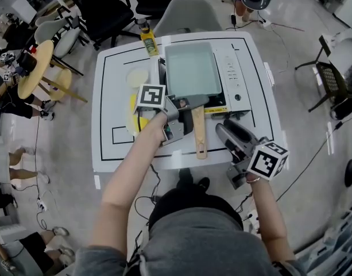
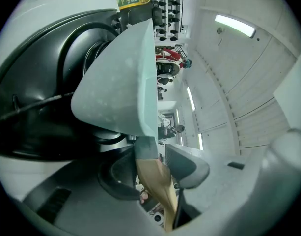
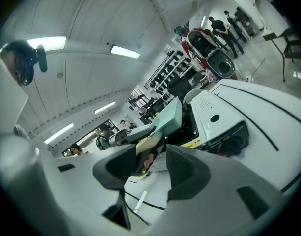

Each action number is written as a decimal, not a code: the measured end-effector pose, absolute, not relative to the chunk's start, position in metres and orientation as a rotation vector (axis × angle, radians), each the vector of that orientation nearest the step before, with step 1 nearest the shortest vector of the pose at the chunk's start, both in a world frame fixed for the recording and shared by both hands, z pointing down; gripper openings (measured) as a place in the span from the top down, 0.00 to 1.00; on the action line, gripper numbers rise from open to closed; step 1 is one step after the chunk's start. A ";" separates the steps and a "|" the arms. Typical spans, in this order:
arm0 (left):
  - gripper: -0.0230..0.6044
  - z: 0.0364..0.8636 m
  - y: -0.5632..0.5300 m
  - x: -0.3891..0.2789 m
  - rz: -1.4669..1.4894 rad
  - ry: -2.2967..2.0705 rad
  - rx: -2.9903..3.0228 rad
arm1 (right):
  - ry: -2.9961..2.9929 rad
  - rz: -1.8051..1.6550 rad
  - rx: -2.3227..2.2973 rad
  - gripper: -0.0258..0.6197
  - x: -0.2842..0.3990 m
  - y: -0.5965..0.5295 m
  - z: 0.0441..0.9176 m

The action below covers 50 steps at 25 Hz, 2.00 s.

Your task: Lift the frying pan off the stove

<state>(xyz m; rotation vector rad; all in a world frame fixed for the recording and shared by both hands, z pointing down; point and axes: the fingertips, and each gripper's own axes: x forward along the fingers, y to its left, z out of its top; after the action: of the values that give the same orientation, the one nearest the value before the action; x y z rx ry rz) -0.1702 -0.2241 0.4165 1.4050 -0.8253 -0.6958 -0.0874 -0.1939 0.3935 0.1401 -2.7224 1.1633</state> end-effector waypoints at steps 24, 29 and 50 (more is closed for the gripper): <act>0.70 0.417 -0.223 -0.170 -0.693 -0.835 1.408 | -2.257 1.601 -0.496 0.62 -0.153 -0.156 0.390; 0.70 0.416 -0.224 -0.170 -0.696 -0.832 1.407 | -2.215 1.612 -0.517 0.65 -0.162 -0.153 0.395; 0.70 0.417 -0.222 -0.166 -0.690 -0.869 1.411 | -2.198 1.627 -0.535 0.67 -0.163 -0.148 0.396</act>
<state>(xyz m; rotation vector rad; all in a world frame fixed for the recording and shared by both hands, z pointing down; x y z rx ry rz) -0.1664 -0.2221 0.4167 1.4107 -0.8691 -0.6901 -0.1630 -0.1478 0.3959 -0.5350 -2.1983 1.6273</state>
